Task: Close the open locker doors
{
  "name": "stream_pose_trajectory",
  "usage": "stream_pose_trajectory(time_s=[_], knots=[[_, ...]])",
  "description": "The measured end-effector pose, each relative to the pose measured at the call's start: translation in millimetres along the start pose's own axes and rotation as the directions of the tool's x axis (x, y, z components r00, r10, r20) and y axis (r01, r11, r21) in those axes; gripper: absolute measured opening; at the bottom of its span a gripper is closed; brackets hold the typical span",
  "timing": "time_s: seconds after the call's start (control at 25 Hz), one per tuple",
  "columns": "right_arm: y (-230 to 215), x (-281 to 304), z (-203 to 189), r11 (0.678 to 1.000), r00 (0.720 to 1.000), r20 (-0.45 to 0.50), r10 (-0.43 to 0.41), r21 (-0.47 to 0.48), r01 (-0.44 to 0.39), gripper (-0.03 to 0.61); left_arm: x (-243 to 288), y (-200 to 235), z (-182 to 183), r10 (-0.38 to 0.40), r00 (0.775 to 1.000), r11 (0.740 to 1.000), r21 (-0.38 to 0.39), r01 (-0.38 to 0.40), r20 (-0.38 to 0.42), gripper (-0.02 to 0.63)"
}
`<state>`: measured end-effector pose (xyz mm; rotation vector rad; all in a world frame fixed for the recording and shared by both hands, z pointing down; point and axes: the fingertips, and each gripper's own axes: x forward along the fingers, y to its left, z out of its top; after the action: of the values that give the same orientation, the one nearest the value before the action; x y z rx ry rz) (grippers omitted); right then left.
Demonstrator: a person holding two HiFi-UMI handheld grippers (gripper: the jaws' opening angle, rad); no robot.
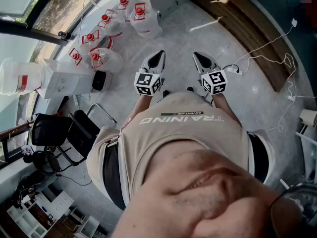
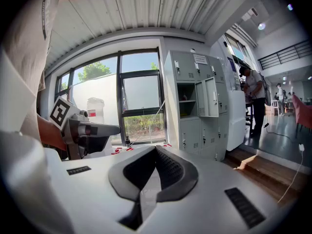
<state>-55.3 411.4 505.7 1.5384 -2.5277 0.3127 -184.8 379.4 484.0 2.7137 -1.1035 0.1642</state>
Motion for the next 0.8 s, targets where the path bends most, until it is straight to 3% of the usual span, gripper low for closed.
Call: stream_pose_trajectory(time_s=[0.28, 0.8], knots=[[1, 6, 2, 1.000, 1.000, -0.003, -0.007, 0.013, 0.007, 0.014, -1, 5, -6, -0.010, 1.000, 1.000, -0.027, 0.010, -0.021, 0.000], [-6, 32, 7, 0.993, 0.993, 0.012, -0.115, 0.020, 0.115, 0.014, 27, 47, -21, -0.076, 0.996, 0.996, -0.048, 0.074, -0.036, 0.000]])
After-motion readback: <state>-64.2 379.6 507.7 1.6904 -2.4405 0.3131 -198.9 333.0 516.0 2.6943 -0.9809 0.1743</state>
